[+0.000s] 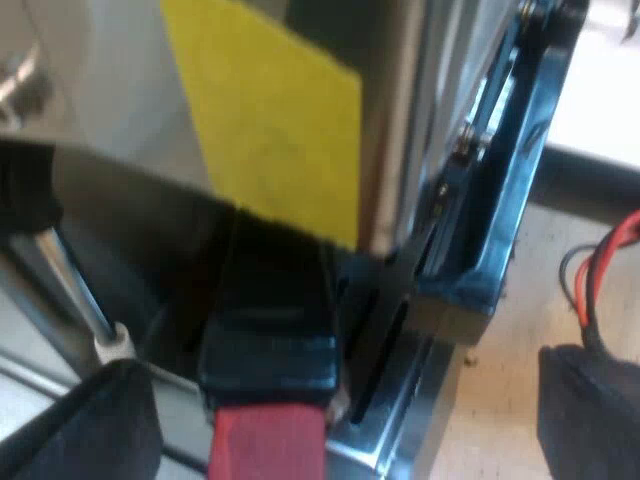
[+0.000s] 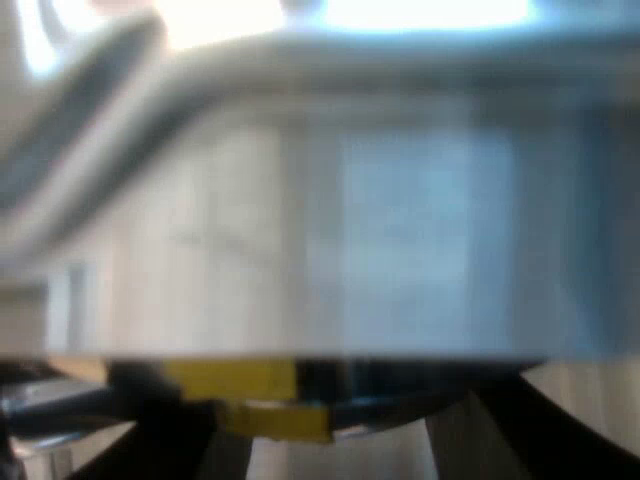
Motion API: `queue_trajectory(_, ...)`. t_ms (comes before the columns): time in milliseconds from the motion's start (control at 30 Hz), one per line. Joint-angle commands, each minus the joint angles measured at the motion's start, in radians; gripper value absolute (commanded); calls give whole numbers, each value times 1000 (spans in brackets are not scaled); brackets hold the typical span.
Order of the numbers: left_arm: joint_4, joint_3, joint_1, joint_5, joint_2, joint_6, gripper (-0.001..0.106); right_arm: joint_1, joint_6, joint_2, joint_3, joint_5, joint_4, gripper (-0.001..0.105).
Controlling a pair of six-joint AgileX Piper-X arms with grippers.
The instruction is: Put the handle in the coffee machine
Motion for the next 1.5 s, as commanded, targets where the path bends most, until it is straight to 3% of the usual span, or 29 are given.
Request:
queue_trajectory(33, 11, -7, 24, -12, -24, 13, 79, -4, -4, -32, -18, -1, -78, 43)
queue_trajectory(333, 20, -30, 163, 50, -83, 15, 76, -4, -4, -32, -18, -1, -78, 43)
queue_trajectory(400, 40, -55, 176, 64, -83, 15, 64, -4, -4, -32, -18, -1, -78, 43)
queue_trajectory(500, 55, -96, 187, 135, -83, 15, 33, -4, -4, -32, -18, -1, -78, 43)
queue_trajectory(567, 51, -127, 184, 114, -78, 15, 2, -4, -4, -32, -18, -1, -78, 43)
queue_trajectory(700, 13, -146, 183, 61, -65, -49, 1, -4, -4, -32, -18, -1, -78, 43)
queue_trajectory(800, -78, -147, 170, -48, -47, -138, 1, -4, -4, -32, -18, -1, -78, 43)
queue_trajectory(967, -94, -147, 110, -243, 19, -148, 1, -4, -4, -32, -18, -1, -78, 43)
queue_trajectory(1033, -94, -147, 88, -277, 52, -148, 1, -4, -4, -32, -18, -1, -78, 43)
queue_trajectory(1100, -85, -147, 69, -293, 79, -148, 1, -4, -4, -32, -18, -1, -78, 43)
queue_trajectory(1267, 44, -195, 34, -321, 143, -73, 1, -4, -4, -32, -18, -1, -78, 43)
queue_trajectory(1500, 183, -234, 8, -346, 139, 15, 1, -4, -4, -32, -18, -1, -78, 43)
